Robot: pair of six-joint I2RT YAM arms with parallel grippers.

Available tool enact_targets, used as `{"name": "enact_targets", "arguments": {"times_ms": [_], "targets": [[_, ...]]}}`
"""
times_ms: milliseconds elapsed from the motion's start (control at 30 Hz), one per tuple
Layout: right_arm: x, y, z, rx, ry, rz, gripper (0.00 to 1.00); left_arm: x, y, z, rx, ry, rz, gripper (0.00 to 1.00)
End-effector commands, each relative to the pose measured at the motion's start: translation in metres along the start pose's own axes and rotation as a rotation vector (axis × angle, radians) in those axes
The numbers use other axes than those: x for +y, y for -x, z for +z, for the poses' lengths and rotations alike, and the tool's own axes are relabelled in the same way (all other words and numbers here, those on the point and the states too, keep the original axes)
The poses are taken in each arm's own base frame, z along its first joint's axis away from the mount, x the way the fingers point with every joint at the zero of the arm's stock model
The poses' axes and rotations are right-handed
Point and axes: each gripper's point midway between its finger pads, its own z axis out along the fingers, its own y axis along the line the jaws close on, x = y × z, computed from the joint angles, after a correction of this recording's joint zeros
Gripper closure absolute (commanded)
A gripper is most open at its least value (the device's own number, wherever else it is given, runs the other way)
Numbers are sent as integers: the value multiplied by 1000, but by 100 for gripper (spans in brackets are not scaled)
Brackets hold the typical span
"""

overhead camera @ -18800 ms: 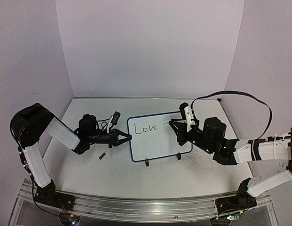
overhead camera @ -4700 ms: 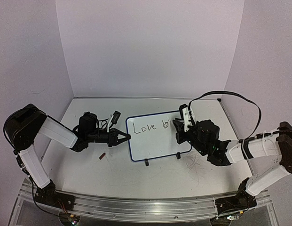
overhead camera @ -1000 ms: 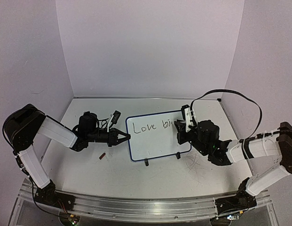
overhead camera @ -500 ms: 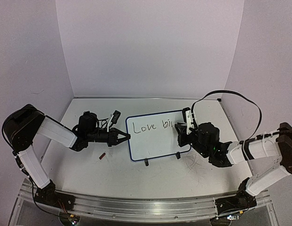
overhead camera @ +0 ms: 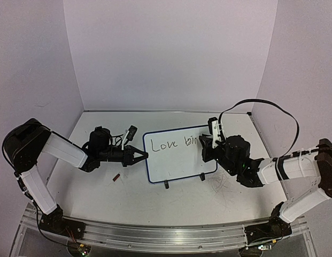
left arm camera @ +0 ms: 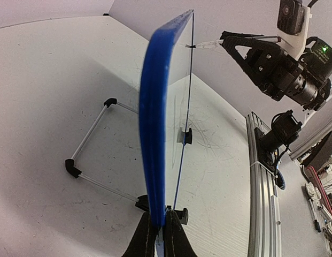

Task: Write a sentence on the whiteboard

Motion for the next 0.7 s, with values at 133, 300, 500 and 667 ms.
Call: {"name": "enact_targets", "arguments": {"times_ms": [133, 300, 500, 667], "targets": [[-10, 17, 1, -43, -52, 11, 100, 4, 19, -2, -37, 36, 65, 100], [-11, 3, -3, -4, -46, 20, 100, 3, 19, -2, -36, 37, 66, 100], [-7, -14, -2, 38, -24, 36, 100, 4, 18, -2, -35, 38, 65, 100], [-11, -20, -6, 49, -35, 44, 100, 4, 18, -3, -36, 39, 67, 100]]}}
